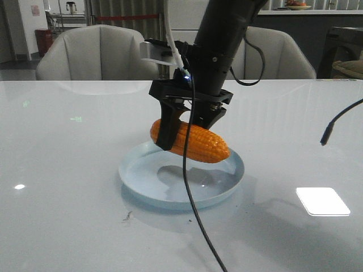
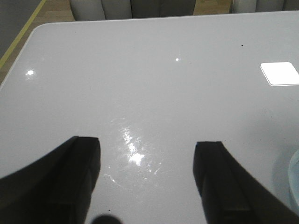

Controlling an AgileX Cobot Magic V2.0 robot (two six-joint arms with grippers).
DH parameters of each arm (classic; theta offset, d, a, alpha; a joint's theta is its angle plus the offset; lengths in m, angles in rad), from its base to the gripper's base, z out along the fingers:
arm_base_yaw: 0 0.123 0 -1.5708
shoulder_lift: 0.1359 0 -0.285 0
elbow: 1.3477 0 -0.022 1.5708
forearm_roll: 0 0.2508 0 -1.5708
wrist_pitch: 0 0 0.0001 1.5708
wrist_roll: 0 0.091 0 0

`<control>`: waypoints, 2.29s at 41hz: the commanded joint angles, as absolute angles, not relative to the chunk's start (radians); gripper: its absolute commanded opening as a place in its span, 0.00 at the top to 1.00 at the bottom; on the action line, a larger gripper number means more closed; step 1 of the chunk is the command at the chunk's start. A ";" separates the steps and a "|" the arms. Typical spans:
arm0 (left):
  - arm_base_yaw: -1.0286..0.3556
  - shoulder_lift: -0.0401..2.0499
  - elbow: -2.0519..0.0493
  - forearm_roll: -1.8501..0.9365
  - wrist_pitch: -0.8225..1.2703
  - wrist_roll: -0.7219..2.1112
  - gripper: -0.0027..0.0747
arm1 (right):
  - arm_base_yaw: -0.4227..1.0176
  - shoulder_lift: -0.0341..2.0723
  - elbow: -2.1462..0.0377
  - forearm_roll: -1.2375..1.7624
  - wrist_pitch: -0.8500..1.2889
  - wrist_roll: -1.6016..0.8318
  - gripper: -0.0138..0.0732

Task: Place corn on plate with both arms

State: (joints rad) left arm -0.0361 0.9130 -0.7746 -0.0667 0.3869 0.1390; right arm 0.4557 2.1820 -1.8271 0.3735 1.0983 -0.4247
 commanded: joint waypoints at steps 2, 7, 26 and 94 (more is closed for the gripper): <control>-0.034 0.899 -0.803 -0.076 0.305 0.130 0.33 | 0.453 2.116 -1.862 0.395 1.062 -0.431 0.12; -0.034 0.899 -0.803 -0.076 0.304 0.130 0.33 | 0.453 2.116 -1.862 0.399 1.070 -0.431 0.15; -0.034 0.899 -0.803 -0.076 0.304 0.130 0.33 | 0.438 1.992 -1.942 0.403 1.067 -0.437 0.15; -0.034 0.899 -0.803 -0.126 0.286 0.130 0.34 | -0.021 0.582 -0.778 0.179 0.759 -0.012 0.15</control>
